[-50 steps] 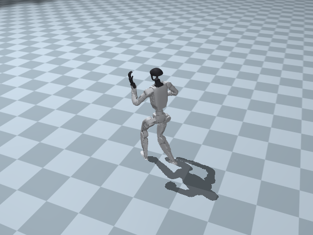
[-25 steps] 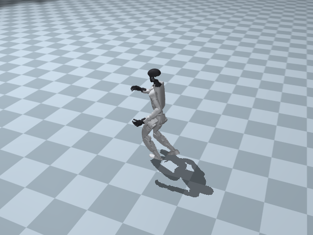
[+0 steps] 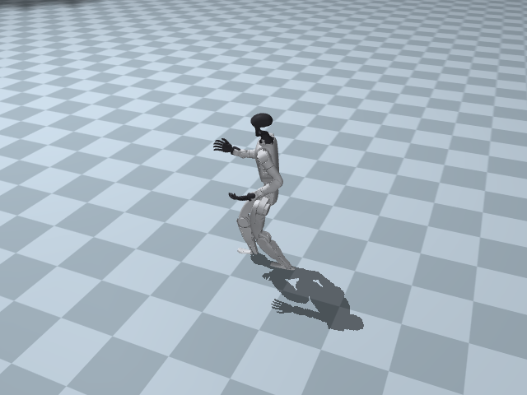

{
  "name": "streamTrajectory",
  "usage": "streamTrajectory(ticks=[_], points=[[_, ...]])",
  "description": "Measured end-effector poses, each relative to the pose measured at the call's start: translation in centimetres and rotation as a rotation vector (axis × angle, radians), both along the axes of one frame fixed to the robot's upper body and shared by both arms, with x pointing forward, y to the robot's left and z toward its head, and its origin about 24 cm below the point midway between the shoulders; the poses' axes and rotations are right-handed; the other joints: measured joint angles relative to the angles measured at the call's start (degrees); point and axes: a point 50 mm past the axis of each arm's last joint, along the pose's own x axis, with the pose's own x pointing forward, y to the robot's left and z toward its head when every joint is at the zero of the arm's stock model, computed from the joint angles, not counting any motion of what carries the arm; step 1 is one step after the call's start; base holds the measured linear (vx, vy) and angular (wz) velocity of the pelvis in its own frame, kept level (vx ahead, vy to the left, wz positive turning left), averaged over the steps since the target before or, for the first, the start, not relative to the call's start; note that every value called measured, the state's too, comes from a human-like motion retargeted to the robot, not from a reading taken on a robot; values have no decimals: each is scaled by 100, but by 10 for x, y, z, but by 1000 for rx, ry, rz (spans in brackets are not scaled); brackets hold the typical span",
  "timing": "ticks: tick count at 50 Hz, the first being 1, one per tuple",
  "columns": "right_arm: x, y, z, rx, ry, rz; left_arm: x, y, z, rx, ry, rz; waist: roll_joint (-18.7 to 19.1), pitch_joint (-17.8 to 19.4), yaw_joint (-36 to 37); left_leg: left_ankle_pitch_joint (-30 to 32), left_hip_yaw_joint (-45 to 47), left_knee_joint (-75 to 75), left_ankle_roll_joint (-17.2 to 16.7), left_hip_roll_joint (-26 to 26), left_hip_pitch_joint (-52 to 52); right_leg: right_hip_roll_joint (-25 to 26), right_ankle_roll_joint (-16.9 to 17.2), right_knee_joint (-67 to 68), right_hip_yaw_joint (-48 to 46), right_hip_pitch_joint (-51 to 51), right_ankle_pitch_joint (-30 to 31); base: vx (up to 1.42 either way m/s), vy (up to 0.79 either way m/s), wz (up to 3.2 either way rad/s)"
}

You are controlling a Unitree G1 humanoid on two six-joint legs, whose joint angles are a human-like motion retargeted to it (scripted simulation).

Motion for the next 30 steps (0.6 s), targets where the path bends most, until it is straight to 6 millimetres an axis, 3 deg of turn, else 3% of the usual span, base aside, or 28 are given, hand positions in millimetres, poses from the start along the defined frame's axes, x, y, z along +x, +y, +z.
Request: streamTrajectory(ticks=[8,15,19,23,27,30], points=[[-1,14,7,17,-36,53,4,-2,-4,15,15,-1,74,-68,-109,0,91,65,31,130,-172,175,61,-117,76,-96,253,-1,0,-2],[-8,18,20,23,-107,74,12,3,-3,48,8,-18,122,-75,-357,81,308,123,-21,412,-532,590,439,-334,548,-378,911,-15,-1,-17],[-8,22,23,-8,-122,83,15,11,-4,113,23,-21,129,-56,-550,191,579,248,-114,663,-831,559,384,5,532,-595,553,-23,-4,-40],[-7,32,17,-117,-93,135,21,16,1,198,11,-35,70,-49,-727,353,876,168,-251,806,-969,147,131,978,274,-520,-59,-25,-8,-51],[-10,52,-6,-281,-14,256,35,11,14,280,-62,-90,75,-202,-761,630,1156,-246,-497,946,-1042,-360,-260,1652,-81,32,-672,-25,-10,-62],[-19,71,-31,-397,60,396,48,-1,29,325,-146,-157,162,-521,-687,908,1383,-593,-699,1185,-1280,-521,-455,1537,-349,458,-819,-29,-10,-71]])
